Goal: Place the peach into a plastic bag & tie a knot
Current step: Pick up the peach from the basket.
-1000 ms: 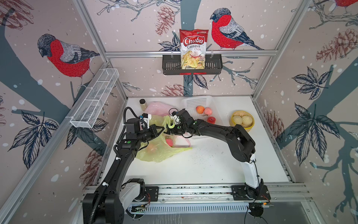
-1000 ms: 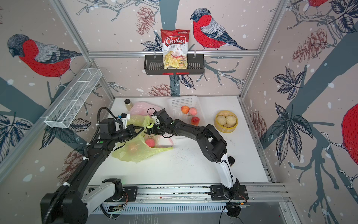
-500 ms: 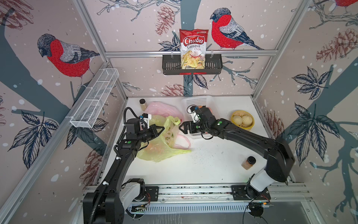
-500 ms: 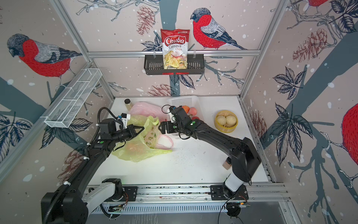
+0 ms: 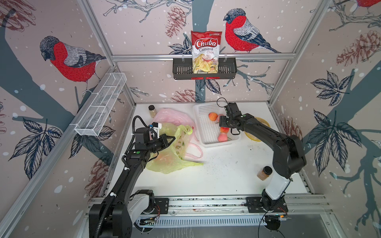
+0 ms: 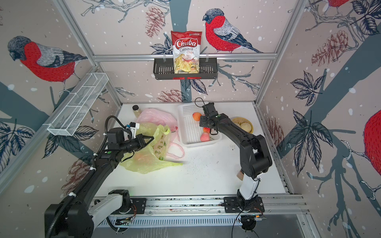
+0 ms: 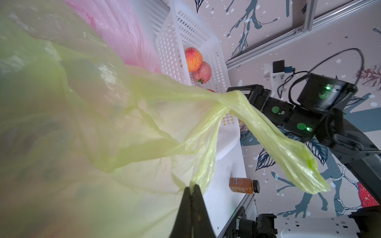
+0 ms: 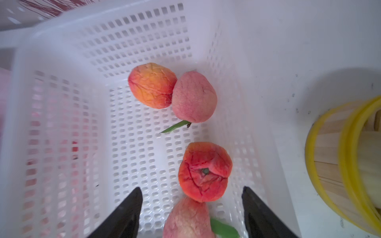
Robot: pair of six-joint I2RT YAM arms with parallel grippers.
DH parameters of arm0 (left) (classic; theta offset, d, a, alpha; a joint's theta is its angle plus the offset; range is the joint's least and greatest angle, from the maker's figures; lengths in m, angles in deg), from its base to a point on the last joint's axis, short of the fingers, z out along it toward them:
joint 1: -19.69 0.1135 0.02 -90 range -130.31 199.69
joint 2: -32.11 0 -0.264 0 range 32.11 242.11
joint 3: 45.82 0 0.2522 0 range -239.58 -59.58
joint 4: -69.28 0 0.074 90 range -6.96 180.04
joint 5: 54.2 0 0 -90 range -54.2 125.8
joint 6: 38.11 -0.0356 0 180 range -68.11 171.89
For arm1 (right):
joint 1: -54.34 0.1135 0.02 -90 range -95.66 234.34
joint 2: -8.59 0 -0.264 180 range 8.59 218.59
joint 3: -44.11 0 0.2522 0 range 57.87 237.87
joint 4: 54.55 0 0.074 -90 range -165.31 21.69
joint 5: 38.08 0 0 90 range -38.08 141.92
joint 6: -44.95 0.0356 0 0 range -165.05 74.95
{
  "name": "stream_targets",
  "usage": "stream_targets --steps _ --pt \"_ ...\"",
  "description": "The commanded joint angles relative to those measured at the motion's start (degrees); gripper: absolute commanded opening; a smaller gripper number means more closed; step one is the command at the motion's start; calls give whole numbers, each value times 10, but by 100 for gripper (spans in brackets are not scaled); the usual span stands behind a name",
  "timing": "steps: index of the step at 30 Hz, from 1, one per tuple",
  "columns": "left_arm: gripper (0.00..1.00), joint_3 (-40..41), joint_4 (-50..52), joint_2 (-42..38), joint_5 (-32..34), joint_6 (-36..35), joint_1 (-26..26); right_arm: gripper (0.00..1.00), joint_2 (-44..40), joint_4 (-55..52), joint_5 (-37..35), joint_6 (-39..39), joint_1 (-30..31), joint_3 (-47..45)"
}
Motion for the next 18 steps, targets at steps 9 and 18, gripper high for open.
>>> stream_targets --steps 9,18 --pt "0 9 -33 3 -13 0 0 89 97 -17 -53 -3 1 40" --pt "0 14 -35 -1 -16 1 1 79 135 -1 -46 1 1 46"
